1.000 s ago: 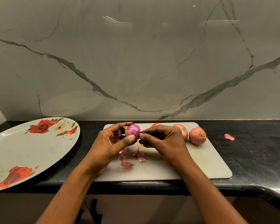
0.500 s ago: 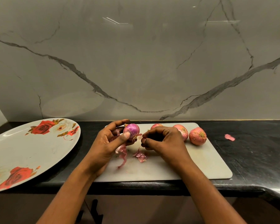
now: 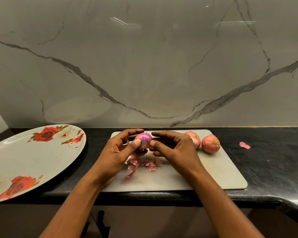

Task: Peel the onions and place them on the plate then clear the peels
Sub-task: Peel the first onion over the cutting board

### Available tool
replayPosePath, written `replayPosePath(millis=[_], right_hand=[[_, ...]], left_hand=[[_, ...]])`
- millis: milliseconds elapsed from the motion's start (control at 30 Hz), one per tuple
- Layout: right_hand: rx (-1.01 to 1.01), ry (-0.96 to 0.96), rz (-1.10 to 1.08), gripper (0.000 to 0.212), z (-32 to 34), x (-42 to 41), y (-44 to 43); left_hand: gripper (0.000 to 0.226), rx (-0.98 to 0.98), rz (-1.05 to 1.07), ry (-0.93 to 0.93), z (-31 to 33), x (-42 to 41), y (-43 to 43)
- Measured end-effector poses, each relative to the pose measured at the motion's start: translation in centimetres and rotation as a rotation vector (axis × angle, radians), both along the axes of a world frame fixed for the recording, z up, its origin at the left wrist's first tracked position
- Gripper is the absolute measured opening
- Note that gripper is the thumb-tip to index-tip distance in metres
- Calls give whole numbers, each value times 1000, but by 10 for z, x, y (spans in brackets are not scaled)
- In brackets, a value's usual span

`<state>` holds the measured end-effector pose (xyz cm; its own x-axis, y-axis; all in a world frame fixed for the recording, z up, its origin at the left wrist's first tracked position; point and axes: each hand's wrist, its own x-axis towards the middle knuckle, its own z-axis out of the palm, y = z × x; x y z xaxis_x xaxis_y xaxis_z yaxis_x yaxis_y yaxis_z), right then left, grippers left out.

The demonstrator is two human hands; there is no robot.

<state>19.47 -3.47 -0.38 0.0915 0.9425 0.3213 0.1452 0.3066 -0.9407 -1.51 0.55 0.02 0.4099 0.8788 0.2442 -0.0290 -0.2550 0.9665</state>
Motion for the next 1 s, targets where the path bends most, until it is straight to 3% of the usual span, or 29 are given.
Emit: replayPosePath(millis=[600,1000], right_hand=[[42,-59,57,26,3,0,-2],[36,-62,48,33,2,1,-3]], left_hand=[[40,-22,-31,-26,2,0,-2],[39,-21,-29,-30,0,1,-1]])
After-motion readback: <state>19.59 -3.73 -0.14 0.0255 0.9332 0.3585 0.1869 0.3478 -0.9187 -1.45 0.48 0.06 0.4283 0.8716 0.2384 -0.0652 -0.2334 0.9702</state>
